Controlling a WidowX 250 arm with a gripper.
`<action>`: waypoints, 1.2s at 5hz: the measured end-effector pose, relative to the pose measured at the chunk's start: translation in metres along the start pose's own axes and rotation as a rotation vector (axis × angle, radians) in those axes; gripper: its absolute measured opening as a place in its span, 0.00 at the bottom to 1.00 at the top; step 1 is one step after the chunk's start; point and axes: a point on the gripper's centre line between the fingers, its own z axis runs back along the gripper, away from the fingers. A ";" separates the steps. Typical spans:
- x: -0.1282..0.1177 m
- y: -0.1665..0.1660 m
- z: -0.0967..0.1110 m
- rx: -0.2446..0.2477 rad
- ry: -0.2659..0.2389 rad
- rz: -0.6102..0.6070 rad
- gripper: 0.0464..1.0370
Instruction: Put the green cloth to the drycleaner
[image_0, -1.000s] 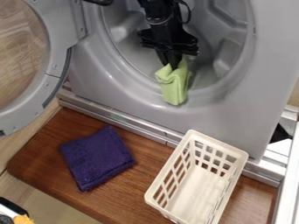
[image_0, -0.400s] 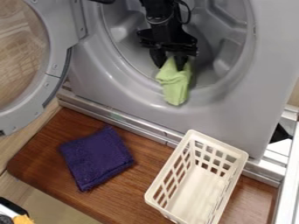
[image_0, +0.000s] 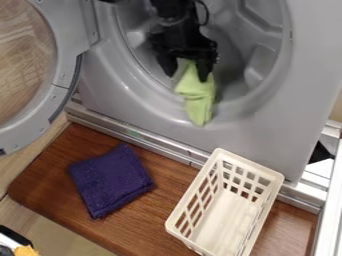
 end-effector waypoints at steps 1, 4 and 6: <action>-0.003 0.002 0.008 -0.011 -0.005 0.006 0.96; -0.025 0.002 0.056 -0.024 -0.022 0.011 0.96; -0.063 0.015 0.077 0.014 -0.007 0.040 0.96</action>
